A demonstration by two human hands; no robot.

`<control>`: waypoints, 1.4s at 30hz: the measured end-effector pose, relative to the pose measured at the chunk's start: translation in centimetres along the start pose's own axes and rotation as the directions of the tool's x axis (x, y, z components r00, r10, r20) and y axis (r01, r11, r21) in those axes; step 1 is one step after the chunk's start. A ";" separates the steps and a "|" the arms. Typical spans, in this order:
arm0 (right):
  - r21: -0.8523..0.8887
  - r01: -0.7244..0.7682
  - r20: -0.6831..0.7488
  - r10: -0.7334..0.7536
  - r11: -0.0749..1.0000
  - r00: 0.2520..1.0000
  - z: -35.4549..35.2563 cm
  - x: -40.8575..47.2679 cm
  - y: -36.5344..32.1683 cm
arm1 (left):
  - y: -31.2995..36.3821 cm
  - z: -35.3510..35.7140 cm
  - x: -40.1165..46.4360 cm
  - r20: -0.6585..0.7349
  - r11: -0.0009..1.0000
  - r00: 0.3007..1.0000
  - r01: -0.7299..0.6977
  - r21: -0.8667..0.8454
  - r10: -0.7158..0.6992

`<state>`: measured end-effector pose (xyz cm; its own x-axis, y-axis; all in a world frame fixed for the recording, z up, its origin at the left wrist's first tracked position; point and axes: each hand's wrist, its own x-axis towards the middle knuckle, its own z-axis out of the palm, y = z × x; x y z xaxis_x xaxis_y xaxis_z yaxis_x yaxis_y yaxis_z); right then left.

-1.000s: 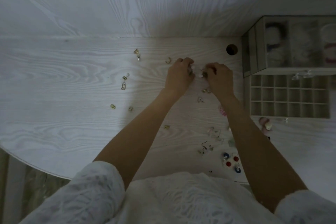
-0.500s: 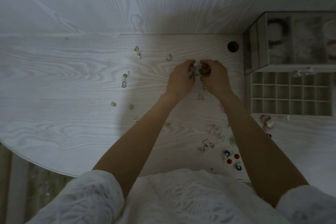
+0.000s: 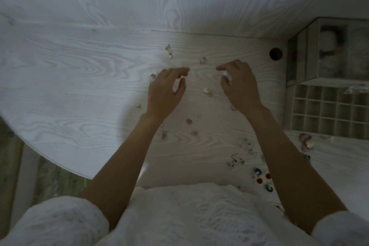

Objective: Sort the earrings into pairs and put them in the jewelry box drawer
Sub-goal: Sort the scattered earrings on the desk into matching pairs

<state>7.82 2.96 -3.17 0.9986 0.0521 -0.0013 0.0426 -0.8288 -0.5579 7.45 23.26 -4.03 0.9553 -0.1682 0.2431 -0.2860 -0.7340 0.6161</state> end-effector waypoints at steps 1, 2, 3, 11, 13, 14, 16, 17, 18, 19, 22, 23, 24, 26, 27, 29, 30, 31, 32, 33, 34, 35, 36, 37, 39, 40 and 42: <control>-0.009 0.029 0.021 -0.029 1.000 0.999 0.4 0.2 -0.7 | -1.2 -0.9 -0.7 -0.018 0.997 0.997 0.070 0.036 -0.069; -0.019 0.055 0.043 -0.054 0.998 0.998 0.8 0.4 -1.3 | -2.3 -1.7 -1.3 -0.032 0.987 0.988 0.150 0.066 -0.148; -0.026 0.080 0.068 -0.078 0.996 0.995 1.3 0.6 -1.9 | -3.4 -2.4 -1.9 -0.042 0.968 0.972 0.234 0.092 -0.231; -0.028 0.242 0.189 -0.233 0.970 0.954 5.6 2.3 -5.8 | -6.9 -3.7 -3.3 0.072 0.859 0.858 0.500 0.106 -0.509; -0.034 0.286 0.222 -0.272 0.958 0.936 6.5 3.0 -7.0 | -6.8 -3.4 -3.2 0.076 0.858 0.856 0.503 0.105 -0.511; -0.039 0.317 0.258 -0.297 0.948 0.919 6.9 3.4 -7.6 | -6.8 -3.3 -3.1 0.074 0.858 0.856 0.505 0.094 -0.512; -0.055 0.383 0.345 -0.343 0.922 0.874 7.9 3.9 -8.6 | -6.7 -3.1 -3.0 0.055 0.864 0.863 0.499 0.069 -0.503; -0.065 0.407 0.373 -0.356 0.911 0.857 8.3 4.0 -8.8 | -6.7 -3.1 -2.9 0.044 0.869 0.869 0.491 0.060 -0.493; -0.076 0.420 0.387 -0.361 0.904 0.848 8.6 4.1 -8.9 | -6.7 -3.0 -3.0 0.037 0.875 0.875 0.480 0.055 -0.482; -0.090 0.424 0.390 -0.360 0.901 0.848 8.9 4.0 -8.9 | -6.8 -3.0 -3.0 0.033 0.880 0.880 0.471 0.054 -0.473; -0.104 0.402 0.365 -0.341 0.910 0.866 9.2 3.5 -8.5 | -7.0 -2.9 -3.1 0.044 0.886 0.886 0.459 0.070 -0.462; -0.088 0.395 0.355 -0.341 0.915 0.870 9.0 3.3 -8.2 | -7.0 -2.8 -3.0 0.053 0.886 0.885 0.458 0.072 -0.462; -0.065 0.378 0.336 -0.337 0.923 0.880 8.7 3.0 -7.9 | -7.0 -2.8 -3.0 0.063 0.888 0.886 0.454 0.075 -0.459; -0.023 0.316 0.251 -0.301 0.948 0.920 7.8 2.2 -7.1 | -6.7 -2.5 -2.9 0.082 0.896 0.893 0.436 0.085 -0.442; -0.017 0.272 0.194 -0.263 0.962 0.945 7.0 1.6 -6.4 | -6.4 -2.3 -2.9 0.091 0.903 0.899 0.420 0.090 -0.428; -0.018 0.188 0.093 -0.186 0.982 0.978 5.5 0.2 -4.8 | -6.0 -1.9 -2.9 0.103 0.913 0.908 0.399 0.090 -0.406; -0.022 0.151 0.057 -0.149 0.988 0.987 4.8 -0.5 -4.0 | -5.7 -1.7 -2.9 0.110 0.917 0.911 0.390 0.084 -0.398; -0.027 0.117 0.038 -0.116 0.993 0.993 4.2 -0.9 -3.3 | -5.3 -1.5 -2.9 0.117 0.919 0.912 0.386 0.082 -0.394; -0.031 0.088 0.033 -0.087 0.996 0.996 3.8 -1.0 -2.7 | -4.9 -1.4 -2.9 0.119 0.917 0.910 0.390 0.082 -0.397; -0.036 0.064 0.034 -0.063 0.997 0.997 3.4 -0.7 -2.2 | -4.5 -1.3 -2.9 0.117 0.915 0.908 0.395 0.083 -0.402; -0.044 0.048 0.036 -0.047 0.998 0.998 3.3 -0.2 -2.0 | -4.3 -1.3 -3.0 0.115 0.912 0.905 0.401 0.084 -0.409; -0.054 0.042 0.040 -0.040 0.998 0.998 3.2 0.6 -1.8 | -4.1 -1.3 -3.1 0.115 0.909 0.902 0.409 0.083 -0.416; -0.064 0.047 0.046 -0.044 0.997 0.998 3.2 1.4 -1.6 | -3.9 -1.4 -3.3 0.118 0.908 0.900 0.412 0.081 -0.419; -0.069 0.061 0.057 -0.058 0.996 0.997 3.3 2.3 -1.4 | -3.7 -1.5 -3.5 0.125 0.911 0.902 0.405 0.080 -0.413; -0.070 0.109 0.099 -0.102 0.992 0.990 3.7 3.6 -1.2 | -3.2 -1.5 -3.8 0.148 0.922 0.910 0.380 0.072 -0.387; -0.074 0.138 0.122 -0.128 0.988 0.984 3.9 4.1 -1.1 | -3.0 -1.3 -3.8 0.161 0.929 0.915 0.365 0.067 -0.371; -0.099 0.184 0.155 -0.167 0.978 0.974 4.0 4.5 -0.9 | -2.5 -0.7 -3.4 0.175 0.936 0.920 0.346 0.057 -0.351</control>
<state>12.20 6.16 -6.00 0.9606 0.2755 -0.0365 0.2279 -0.8562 -0.4636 4.82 26.13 -5.83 0.9922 -0.0127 -0.1237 0.0670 -0.7832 0.6182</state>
